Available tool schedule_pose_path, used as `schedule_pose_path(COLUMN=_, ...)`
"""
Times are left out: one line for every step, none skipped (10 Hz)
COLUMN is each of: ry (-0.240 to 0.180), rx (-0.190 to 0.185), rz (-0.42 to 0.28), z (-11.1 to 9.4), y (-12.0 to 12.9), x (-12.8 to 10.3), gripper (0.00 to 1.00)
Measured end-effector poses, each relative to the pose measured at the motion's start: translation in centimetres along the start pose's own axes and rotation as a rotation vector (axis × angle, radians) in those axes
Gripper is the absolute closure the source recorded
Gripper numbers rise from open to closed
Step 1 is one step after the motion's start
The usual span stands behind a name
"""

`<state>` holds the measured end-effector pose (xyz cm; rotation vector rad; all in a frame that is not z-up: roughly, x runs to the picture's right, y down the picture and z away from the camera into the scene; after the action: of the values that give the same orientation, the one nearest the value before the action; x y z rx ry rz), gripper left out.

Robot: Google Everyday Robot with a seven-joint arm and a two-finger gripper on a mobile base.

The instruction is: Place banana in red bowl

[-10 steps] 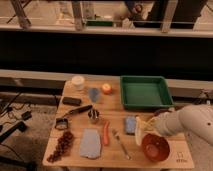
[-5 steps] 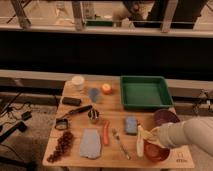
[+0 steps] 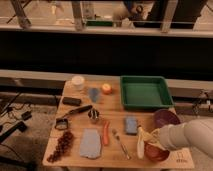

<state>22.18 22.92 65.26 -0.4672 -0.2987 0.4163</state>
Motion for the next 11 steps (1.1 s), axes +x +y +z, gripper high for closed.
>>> schedule_pose_path(ry=-0.001, rx=0.008, rz=0.014, z=-0.1, y=-0.2, x=0.2, gripper=1.0)
schedule_pose_path(ry=0.013, rx=0.018, rz=0.052, z=-0.3, y=-0.3, x=0.6, gripper=1.0)
schedule_pose_path(ry=0.021, rx=0.019, rz=0.068, z=-0.2, y=-0.3, x=0.7, gripper=1.0)
schedule_pose_path(ry=0.025, rx=0.022, rz=0.078, z=-0.2, y=-0.2, x=0.7, gripper=1.0)
schedule_pose_path(ry=0.026, rx=0.028, rz=0.078, z=-0.3, y=-0.1, x=0.8, gripper=1.0)
schedule_pose_path(ry=0.019, rx=0.045, rz=0.07, z=-0.6, y=0.0, x=0.8, gripper=1.0)
schedule_pose_path(ry=0.012, rx=0.065, rz=0.043, z=-0.9, y=0.1, x=0.9, gripper=1.0)
schedule_pose_path(ry=0.007, rx=0.082, rz=0.019, z=-1.3, y=0.3, x=1.0, gripper=1.0)
schedule_pose_path(ry=0.004, rx=0.088, rz=0.004, z=-1.6, y=0.4, x=1.2, gripper=1.0)
schedule_pose_path(ry=0.004, rx=0.092, rz=-0.005, z=-2.0, y=0.5, x=1.3, gripper=1.0)
schedule_pose_path(ry=0.006, rx=0.092, rz=-0.003, z=-2.3, y=0.7, x=1.7, gripper=1.0)
